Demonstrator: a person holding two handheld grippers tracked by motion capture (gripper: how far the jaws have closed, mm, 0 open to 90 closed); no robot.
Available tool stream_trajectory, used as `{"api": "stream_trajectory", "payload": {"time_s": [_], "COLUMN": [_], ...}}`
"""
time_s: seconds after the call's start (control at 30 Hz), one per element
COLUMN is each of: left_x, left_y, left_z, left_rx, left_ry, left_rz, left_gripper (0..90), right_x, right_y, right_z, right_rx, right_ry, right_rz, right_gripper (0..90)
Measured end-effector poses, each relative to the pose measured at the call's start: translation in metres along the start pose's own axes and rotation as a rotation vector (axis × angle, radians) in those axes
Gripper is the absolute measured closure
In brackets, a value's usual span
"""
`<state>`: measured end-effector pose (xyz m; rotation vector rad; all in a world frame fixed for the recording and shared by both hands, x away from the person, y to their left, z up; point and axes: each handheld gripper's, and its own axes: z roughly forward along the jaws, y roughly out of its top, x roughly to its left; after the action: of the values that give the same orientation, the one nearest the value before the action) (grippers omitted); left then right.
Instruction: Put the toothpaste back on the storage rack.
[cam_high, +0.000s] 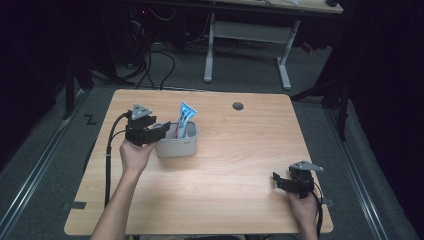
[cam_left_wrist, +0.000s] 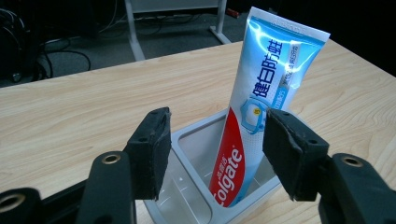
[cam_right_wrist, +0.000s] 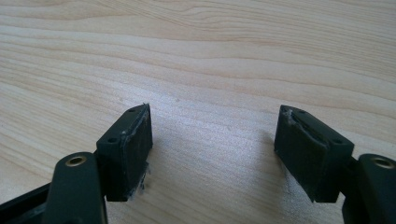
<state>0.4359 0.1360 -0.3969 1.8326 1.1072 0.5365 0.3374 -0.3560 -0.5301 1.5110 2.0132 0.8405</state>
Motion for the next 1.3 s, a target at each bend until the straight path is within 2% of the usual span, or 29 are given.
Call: {"api": "stream_trajectory", "payload": {"time_s": [0.77,1.1,1.3], "left_x": [0.008,0.012,0.013], "left_y": [-0.013,-0.017,-0.02], "left_z": [-0.025,-0.034,-0.038], "left_rx": [-0.034,-0.037,-0.019], "left_ry": [0.018,0.028,0.039], "left_rz": [-0.024,-0.042,-0.028], "left_gripper": [44.5,43.9,43.7], "right_x": [0.0,0.0,0.0], "right_y": [0.0,0.0,0.0], "right_z": [0.0,0.0,0.0], "right_rx": [0.0,0.0,0.0], "right_ry": [-0.001,-0.001,-0.001], "right_rz": [-0.001,-0.001,-0.002], "right_gripper": [27.7,27.8,27.7]}}
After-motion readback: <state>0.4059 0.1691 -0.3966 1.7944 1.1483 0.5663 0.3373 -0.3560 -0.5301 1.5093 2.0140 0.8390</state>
